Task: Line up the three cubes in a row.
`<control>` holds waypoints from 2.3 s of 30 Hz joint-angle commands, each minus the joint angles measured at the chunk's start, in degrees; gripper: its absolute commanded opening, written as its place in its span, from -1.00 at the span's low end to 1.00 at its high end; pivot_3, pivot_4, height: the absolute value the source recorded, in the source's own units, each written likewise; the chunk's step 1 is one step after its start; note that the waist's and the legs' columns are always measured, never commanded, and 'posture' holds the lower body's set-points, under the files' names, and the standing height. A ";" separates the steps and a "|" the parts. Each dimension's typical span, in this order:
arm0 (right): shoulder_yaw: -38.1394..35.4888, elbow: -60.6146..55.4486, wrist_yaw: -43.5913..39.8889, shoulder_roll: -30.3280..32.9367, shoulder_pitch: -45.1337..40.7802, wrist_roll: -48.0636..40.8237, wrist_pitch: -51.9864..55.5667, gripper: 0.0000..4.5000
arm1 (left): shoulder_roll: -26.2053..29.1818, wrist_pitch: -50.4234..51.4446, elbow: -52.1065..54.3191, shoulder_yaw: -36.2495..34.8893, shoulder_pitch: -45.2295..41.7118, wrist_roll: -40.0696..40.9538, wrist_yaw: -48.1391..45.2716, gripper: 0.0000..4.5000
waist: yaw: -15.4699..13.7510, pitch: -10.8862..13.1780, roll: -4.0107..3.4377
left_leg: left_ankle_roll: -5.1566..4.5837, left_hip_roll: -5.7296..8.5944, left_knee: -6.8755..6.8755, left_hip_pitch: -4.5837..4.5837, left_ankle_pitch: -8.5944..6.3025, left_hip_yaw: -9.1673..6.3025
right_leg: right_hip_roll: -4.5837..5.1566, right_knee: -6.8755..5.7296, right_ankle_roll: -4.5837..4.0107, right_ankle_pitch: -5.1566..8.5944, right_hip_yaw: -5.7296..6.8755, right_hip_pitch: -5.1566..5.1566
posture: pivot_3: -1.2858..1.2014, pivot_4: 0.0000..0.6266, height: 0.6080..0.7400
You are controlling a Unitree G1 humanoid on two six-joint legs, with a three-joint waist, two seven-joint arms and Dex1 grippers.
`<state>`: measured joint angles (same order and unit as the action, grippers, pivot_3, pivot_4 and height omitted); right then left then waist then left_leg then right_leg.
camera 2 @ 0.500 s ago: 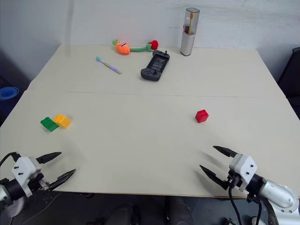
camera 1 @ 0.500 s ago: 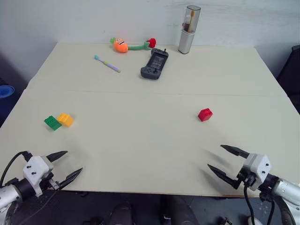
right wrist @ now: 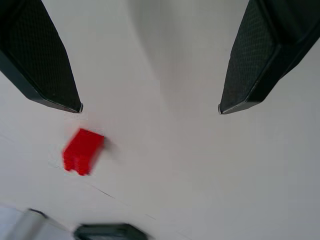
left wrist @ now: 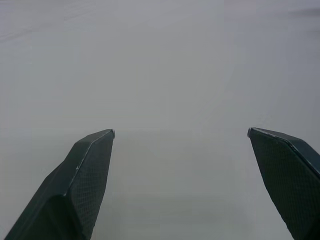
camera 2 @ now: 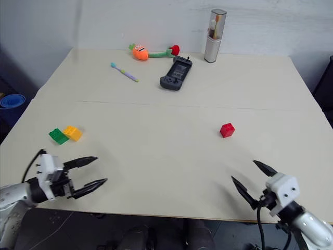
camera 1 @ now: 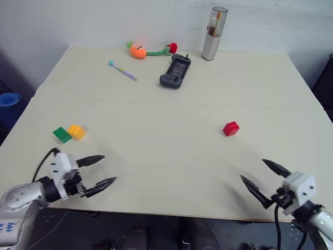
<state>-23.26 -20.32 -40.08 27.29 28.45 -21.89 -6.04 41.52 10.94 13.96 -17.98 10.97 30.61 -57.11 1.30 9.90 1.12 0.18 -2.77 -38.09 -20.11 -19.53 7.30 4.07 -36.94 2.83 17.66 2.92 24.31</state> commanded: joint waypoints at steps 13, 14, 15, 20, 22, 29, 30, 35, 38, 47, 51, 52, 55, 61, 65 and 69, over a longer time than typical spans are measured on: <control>7.63 2.91 13.71 2.66 -30.77 1.13 24.82 0.98 | -7.99 3.64 4.99 9.23 -9.71 -0.27 6.63 1.00 | 1.49 -0.04 -0.08 | 0.06 0.05 -0.02 0.33 0.14 0.13 | -0.07 -0.39 -0.02 0.01 -0.23 -0.05 | 0.03 -0.52 1.00; 8.40 6.21 13.49 2.99 -35.49 0.67 26.92 0.98 | -8.27 3.73 5.32 9.55 -10.04 -0.24 6.98 1.00 | 1.33 -0.03 -0.07 | 0.15 0.02 0.01 0.31 0.18 0.09 | -0.13 -0.38 -0.06 0.04 -0.19 -0.04 | 0.03 -0.52 1.00; 9.31 9.81 13.29 3.12 -39.67 1.00 27.72 0.98 | -8.50 3.94 5.62 9.80 -10.33 -0.11 7.34 1.00 | 0.91 -0.04 -0.07 | 0.16 0.02 0.01 0.28 0.18 0.05 | -0.14 -0.38 -0.08 0.05 -0.16 -0.04 | 0.03 -0.52 1.00; 13.70 22.23 11.59 4.17 -49.16 4.59 29.78 0.98 | -8.69 3.99 5.92 10.15 -10.63 -0.61 7.94 1.00 | 0.16 -0.04 -0.07 | 0.17 -0.01 -0.09 -0.07 0.34 -0.02 | -0.21 -0.38 -0.08 0.07 -0.12 0.23 | 0.03 -0.52 1.00; 15.00 25.50 11.06 4.61 -51.32 5.78 29.63 0.98 | -8.78 3.89 5.98 9.86 -10.45 -0.73 8.28 1.00 | 0.25 -0.04 -0.07 | 0.13 0.00 -0.08 -0.12 0.35 -0.01 | -0.18 -0.32 -0.07 0.07 -0.10 0.23 | 0.03 -0.52 1.00; 15.00 33.59 8.88 3.61 -55.80 5.66 29.20 0.74 | -9.19 2.86 6.36 9.59 -9.20 -1.51 8.96 1.00 | 0.51 -0.04 -0.07 | 0.09 0.02 -0.09 -0.10 0.39 0.03 | -0.11 -0.36 -0.01 0.03 -0.11 0.23 | 0.03 -0.52 1.00; 14.79 33.78 7.95 3.43 -55.85 5.12 29.05 0.60 | -9.22 2.79 6.36 9.64 -9.18 -1.56 9.04 1.00 | 0.48 -0.04 -0.07 | 0.10 0.01 -0.07 -0.10 0.40 0.02 | -0.12 -0.36 -0.01 0.03 -0.10 0.23 | 0.03 -0.52 1.00; 15.26 34.38 2.08 4.67 -55.68 4.32 27.28 -0.15 | -9.10 2.19 6.05 9.47 -8.98 -1.78 9.11 1.00 | 0.46 -0.03 -0.08 | 0.10 0.02 -0.08 -0.10 0.39 0.02 | -0.11 -0.36 -0.01 0.03 -0.11 0.23 | 0.03 -0.52 1.00; 16.65 31.87 -5.83 5.84 -55.37 3.37 22.40 -0.34 | -8.83 1.98 5.60 9.20 -9.13 -1.86 9.01 1.00 | 0.46 -0.03 -0.08 | 0.09 0.01 -0.07 -0.10 0.39 0.02 | -0.11 -0.36 -0.01 0.03 -0.10 0.23 | 0.03 -0.52 1.00; 34.79 23.94 -31.06 12.78 -55.27 9.53 13.68 -0.34 | -8.18 1.70 4.56 8.80 -8.66 -2.02 8.25 1.00 | 0.37 0.00 -0.09 | 0.10 -0.02 -0.03 -0.07 0.38 -0.06 | -0.13 -0.23 0.01 0.02 0.01 0.14 | 0.03 -0.52 1.00; 36.99 27.60 -30.53 10.07 -56.33 11.88 11.53 -0.34 | -8.40 1.77 5.50 8.62 -7.76 -2.04 8.76 1.00 | 0.53 -0.01 -0.08 | 0.10 0.00 -0.04 -0.07 0.38 -0.05 | -0.09 -0.27 0.01 0.02 0.00 0.17 | 0.03 -0.52 1.00; 37.25 28.15 -31.04 9.63 -56.34 11.73 11.28 -0.34 | -8.41 1.79 5.82 8.44 -7.35 -1.99 8.91 1.00 | 0.56 -0.01 -0.07 | 0.11 -0.03 -0.04 -0.05 0.39 -0.06 | -0.10 -0.27 0.00 0.02 0.02 0.16 | 0.03 -0.52 1.00; 37.10 29.15 -31.92 8.55 -56.50 10.85 11.49 -0.34 | -8.11 1.70 6.44 7.64 -6.07 -1.86 9.04 1.00 | 0.68 -0.02 -0.06 | 0.12 -0.03 -0.03 -0.04 0.39 -0.06 | -0.10 -0.27 -0.01 0.02 0.02 0.15 | 0.03 -0.52 1.00; 33.41 25.78 -32.47 7.48 -55.65 7.16 9.95 0.43 | -6.36 1.10 6.29 2.44 -1.83 -1.45 8.81 1.00 | 0.73 0.01 -0.10 | 0.13 -0.04 -0.01 -0.06 0.39 -0.07 | -0.09 -0.32 -0.04 0.04 0.02 0.20 | 0.03 -0.52 1.00; 26.54 16.92 -32.20 9.32 -52.13 1.02 7.72 0.99 | -6.07 -2.27 1.30 -8.98 7.33 -1.07 8.19 1.00 | 0.68 0.01 -0.11 | 0.10 -0.03 0.01 -0.11 0.35 -0.09 | -0.03 -0.22 -0.04 0.04 0.05 0.22 | 0.03 -0.52 1.00; 20.06 12.01 -30.95 10.34 -45.89 -4.17 8.06 0.99 | -7.64 -4.64 -6.15 -21.10 14.08 0.46 10.06 1.00 | 0.33 -0.01 -0.03 | -0.22 -0.04 0.06 -0.10 0.11 -0.14 | -0.02 -0.04 -0.04 0.04 0.13 0.17 | 0.03 -0.52 1.00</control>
<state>-1.18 -5.50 -71.27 37.58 -18.92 -23.27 2.42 34.28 8.05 9.08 -34.63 24.17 29.34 -47.83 1.63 9.89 1.09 -0.15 -2.79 -38.03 -20.22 -19.54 7.10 4.10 -36.95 2.79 17.71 3.11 24.43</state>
